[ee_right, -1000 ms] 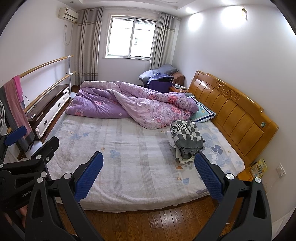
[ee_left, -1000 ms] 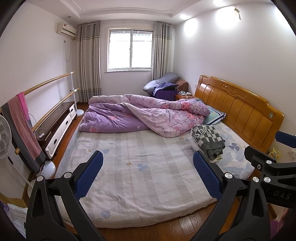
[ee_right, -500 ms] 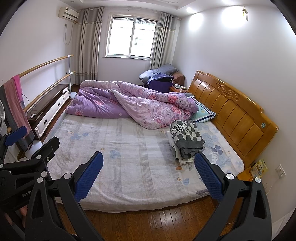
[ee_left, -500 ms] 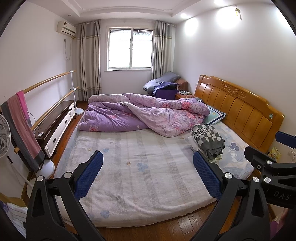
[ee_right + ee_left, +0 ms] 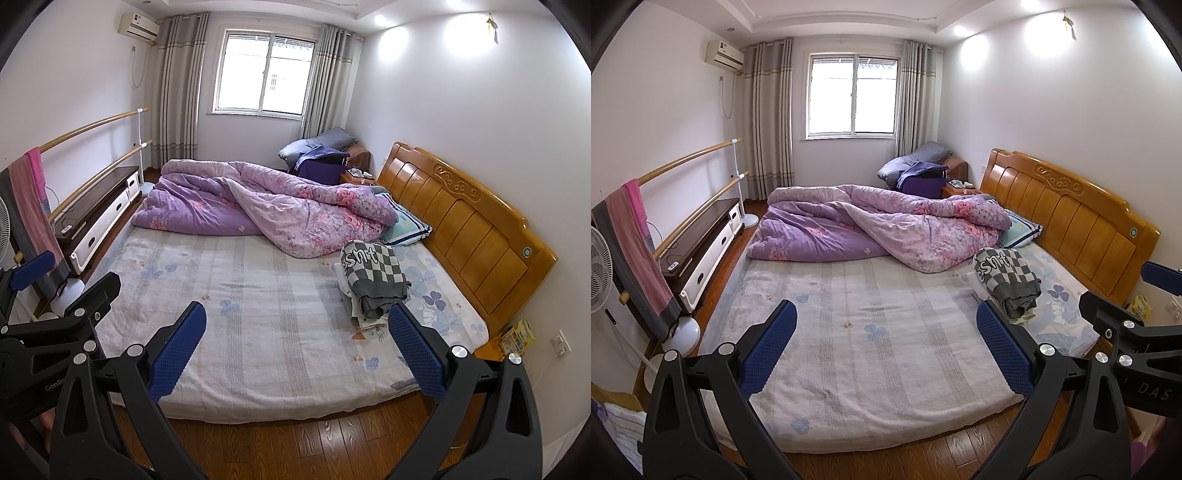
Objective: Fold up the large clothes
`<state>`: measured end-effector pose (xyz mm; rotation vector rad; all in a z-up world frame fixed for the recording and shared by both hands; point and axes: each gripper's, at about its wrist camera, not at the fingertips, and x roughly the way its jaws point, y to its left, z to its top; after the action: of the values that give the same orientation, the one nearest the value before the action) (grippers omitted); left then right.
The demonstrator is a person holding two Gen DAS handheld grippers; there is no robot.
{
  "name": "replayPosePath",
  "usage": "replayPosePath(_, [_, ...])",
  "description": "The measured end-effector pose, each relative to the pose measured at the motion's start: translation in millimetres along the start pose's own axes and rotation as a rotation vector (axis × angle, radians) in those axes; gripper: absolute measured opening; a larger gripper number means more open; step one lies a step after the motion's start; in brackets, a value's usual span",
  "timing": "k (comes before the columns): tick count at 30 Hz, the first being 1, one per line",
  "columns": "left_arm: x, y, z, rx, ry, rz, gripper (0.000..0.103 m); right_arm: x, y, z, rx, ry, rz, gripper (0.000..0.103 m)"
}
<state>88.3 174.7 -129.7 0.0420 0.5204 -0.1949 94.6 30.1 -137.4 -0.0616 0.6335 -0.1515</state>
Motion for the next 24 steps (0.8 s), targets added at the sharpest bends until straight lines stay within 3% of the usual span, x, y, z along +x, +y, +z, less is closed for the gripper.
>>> replayPosePath(24, [11,-3,-3,-0.012,0.01,-0.01,0.098,12,-5,3,-0.003,0.009,0.004,0.095])
